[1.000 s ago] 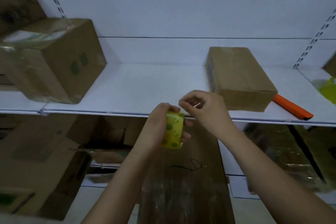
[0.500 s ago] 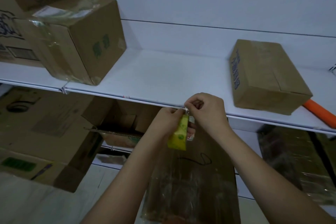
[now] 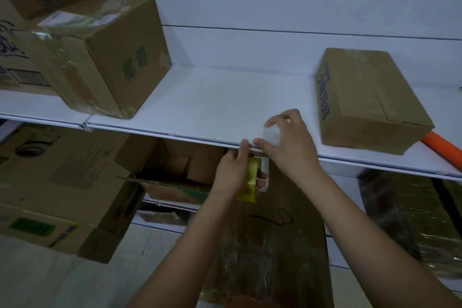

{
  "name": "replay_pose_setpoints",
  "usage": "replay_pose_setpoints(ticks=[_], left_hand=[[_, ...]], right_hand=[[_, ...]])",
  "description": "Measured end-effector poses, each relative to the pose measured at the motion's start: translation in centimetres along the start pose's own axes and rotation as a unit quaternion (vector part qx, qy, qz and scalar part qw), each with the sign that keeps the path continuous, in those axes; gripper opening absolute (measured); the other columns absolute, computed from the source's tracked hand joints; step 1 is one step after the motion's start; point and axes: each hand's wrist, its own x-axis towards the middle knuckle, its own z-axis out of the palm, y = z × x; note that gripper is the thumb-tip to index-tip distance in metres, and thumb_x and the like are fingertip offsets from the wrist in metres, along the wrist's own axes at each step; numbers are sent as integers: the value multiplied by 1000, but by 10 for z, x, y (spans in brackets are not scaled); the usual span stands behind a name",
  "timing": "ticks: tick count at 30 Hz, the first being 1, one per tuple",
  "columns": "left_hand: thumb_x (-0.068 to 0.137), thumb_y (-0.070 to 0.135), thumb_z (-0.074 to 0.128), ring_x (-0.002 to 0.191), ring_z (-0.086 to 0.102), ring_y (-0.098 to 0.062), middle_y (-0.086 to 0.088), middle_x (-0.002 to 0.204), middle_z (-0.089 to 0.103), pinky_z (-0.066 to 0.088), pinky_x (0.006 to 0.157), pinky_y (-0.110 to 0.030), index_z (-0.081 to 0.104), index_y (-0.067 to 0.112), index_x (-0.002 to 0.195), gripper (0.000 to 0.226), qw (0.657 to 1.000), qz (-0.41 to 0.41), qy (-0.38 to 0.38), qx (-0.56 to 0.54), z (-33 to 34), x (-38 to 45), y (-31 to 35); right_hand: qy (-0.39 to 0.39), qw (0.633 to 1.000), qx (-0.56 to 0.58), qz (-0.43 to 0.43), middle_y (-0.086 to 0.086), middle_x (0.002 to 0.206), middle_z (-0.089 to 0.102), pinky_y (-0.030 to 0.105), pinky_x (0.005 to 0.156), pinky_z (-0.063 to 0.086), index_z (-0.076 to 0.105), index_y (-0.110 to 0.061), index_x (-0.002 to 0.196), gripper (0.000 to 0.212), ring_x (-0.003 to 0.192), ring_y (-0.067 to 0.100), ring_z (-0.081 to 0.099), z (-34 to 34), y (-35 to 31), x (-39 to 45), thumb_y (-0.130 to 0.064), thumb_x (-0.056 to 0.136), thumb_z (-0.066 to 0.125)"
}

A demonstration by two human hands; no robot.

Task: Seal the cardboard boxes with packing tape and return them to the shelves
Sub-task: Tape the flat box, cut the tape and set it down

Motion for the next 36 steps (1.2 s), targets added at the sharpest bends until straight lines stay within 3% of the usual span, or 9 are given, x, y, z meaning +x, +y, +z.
replay_pose_setpoints(ticks=[3,8,11,16,20,25,29,32,36], left_hand=[[102,56,35,55,69,-9,3,60,71,50,46,-20,58,19,92,45,998,14,50,35,6,5,-2],[98,65,31,60,68,-7,-1,78,69,47,48,-16,63,19,83,59,996,7,50,73,6,20,-4],[91,75,26,84,66,-19,-10,101,69,49,72,-28,65,12,103,75,988,10,44,146,-6,19,-5],[95,72,26,69,64,-24,-9,76,68,54,70,-38,66,9,78,77,868,83,177,456,-48,4,16],[101,51,39,67,66,-21,0,70,69,57,68,-42,68,15,78,52,836,276,215,423,-28,0,58],[106,35,41,99,63,-9,6,114,67,53,84,-29,65,22,120,31,793,503,111,326,61,11,78],[106,39,39,143,34,-16,1,152,45,23,115,-22,52,21,143,43,765,534,-40,358,117,35,68],[104,35,47,152,15,-18,4,157,37,5,118,-11,54,19,141,41,779,522,-96,335,131,48,58],[100,45,41,152,8,-5,14,159,31,4,113,-4,50,28,144,48,796,499,-146,308,115,53,61]], right_hand=[[-18,1000,-11,10,1,131,40,30,96,38,54,-21,128,58,123,20,45,-1,7,5,-51,82,73],[-28,997,-69,-34,-1,130,44,29,91,32,52,-25,134,55,119,19,41,1,11,2,-59,91,57],[-26,995,-80,-54,-1,130,45,29,91,33,52,-24,137,56,118,18,41,0,13,0,-59,93,55],[11,994,59,-89,-7,121,48,22,88,39,60,-21,129,39,108,9,48,-12,18,-11,-43,97,58],[173,972,69,-147,-4,101,63,19,76,39,72,-16,109,21,87,9,57,-45,23,-23,-26,100,56],[373,925,-49,-58,5,110,69,27,86,36,73,-12,107,24,102,21,58,-107,65,-28,-25,100,54],[261,964,-22,41,0,151,44,13,107,27,59,-21,136,46,134,12,38,-120,113,-37,-48,103,42],[182,980,61,48,-9,161,27,-8,94,17,48,-26,145,48,135,-7,25,-118,122,-41,-43,100,48],[185,981,24,49,-10,157,36,2,103,22,53,-28,142,44,136,3,36,-120,120,-38,-41,99,53]])
